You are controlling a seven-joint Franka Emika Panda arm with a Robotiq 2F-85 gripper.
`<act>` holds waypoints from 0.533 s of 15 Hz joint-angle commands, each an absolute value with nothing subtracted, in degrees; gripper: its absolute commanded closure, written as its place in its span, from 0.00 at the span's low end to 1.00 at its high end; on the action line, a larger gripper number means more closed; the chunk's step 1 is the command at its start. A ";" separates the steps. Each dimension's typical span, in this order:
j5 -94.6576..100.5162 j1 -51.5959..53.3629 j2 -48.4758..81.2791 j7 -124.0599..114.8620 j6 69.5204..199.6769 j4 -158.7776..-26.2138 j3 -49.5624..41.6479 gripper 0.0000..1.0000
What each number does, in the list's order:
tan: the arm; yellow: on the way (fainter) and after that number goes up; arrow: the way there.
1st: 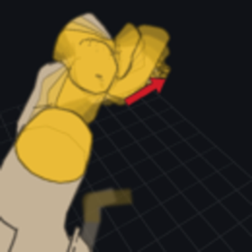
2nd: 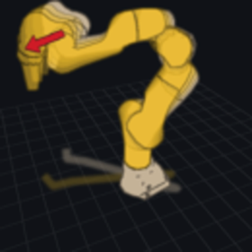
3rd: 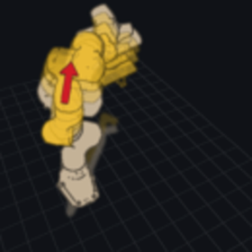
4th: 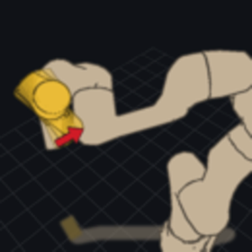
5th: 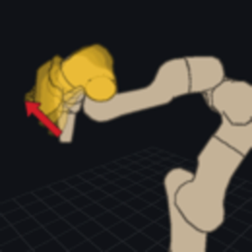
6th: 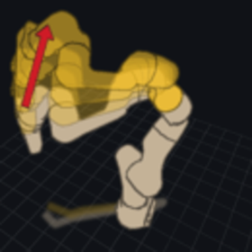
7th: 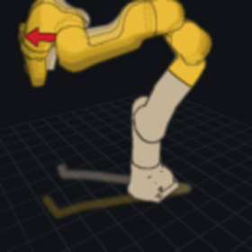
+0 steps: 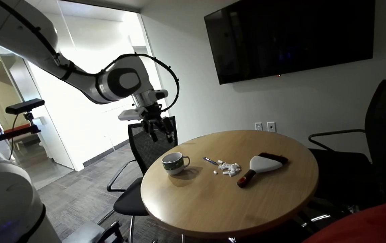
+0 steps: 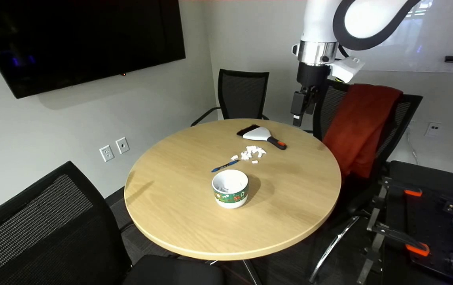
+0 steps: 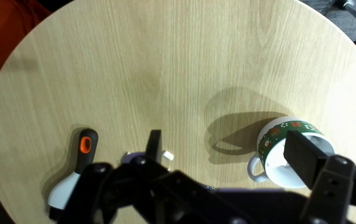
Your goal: Pour the contents of the cup onto the table
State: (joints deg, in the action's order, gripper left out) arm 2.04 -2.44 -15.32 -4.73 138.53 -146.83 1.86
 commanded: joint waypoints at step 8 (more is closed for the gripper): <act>0.81 -1.29 5.65 -3.86 146.74 -134.56 1.17 0.00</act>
State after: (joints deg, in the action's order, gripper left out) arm 1.87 -2.28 -2.94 -4.69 144.41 -140.38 1.63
